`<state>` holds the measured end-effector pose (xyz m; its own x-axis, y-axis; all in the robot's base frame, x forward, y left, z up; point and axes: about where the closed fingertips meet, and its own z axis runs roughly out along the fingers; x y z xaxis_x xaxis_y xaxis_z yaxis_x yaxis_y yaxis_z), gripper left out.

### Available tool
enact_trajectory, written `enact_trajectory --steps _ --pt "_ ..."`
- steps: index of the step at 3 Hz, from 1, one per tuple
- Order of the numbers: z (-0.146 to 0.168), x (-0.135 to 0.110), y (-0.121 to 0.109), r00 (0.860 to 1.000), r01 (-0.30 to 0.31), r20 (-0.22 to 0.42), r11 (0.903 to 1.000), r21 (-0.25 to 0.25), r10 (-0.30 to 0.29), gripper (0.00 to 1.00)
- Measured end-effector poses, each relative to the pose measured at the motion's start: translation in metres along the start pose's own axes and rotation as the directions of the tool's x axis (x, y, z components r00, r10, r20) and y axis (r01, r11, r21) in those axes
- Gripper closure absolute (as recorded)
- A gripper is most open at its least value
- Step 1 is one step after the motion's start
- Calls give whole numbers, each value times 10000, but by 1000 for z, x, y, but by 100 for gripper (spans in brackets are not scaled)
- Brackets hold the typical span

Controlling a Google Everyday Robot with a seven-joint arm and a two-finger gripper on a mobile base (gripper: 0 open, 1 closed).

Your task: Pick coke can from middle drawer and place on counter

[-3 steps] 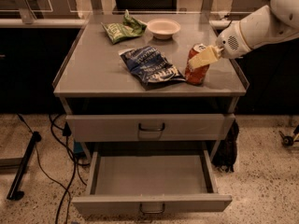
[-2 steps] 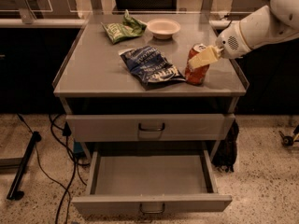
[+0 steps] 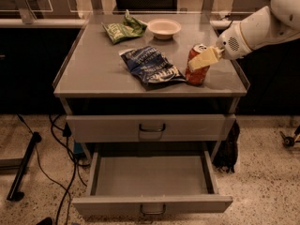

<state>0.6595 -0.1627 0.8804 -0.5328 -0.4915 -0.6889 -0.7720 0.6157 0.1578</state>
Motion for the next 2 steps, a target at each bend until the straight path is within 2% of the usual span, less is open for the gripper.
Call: enact_trajectory --steps 1,2 --pt "0 0 0 10000 0 -1 10000 -1 0 5" --pt "0 0 0 10000 0 -1 10000 -2 0 0"
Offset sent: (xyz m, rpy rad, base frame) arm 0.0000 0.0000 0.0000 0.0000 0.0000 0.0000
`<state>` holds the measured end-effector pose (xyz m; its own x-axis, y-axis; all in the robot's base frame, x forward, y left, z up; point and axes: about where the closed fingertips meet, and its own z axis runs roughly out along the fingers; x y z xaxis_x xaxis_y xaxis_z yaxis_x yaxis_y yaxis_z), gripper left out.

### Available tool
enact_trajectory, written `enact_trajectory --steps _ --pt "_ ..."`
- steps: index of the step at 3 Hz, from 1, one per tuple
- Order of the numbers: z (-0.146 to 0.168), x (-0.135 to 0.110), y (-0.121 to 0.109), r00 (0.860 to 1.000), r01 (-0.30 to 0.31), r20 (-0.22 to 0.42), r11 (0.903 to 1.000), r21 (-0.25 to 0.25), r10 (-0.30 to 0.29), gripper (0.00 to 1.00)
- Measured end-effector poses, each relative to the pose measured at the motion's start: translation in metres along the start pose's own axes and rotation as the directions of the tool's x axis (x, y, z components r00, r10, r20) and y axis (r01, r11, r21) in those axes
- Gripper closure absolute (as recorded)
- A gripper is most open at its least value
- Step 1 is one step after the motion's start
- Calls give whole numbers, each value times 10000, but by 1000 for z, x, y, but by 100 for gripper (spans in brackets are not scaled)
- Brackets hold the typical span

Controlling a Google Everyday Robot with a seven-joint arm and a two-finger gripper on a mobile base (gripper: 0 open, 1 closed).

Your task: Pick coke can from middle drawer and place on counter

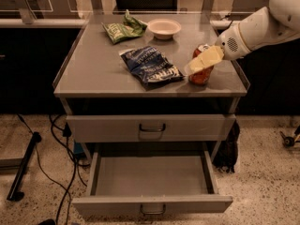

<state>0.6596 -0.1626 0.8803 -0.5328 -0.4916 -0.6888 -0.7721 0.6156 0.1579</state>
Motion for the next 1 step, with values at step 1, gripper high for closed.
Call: enact_trajectory --steps 1 --pt "0 0 0 10000 0 0 10000 0 0 0"
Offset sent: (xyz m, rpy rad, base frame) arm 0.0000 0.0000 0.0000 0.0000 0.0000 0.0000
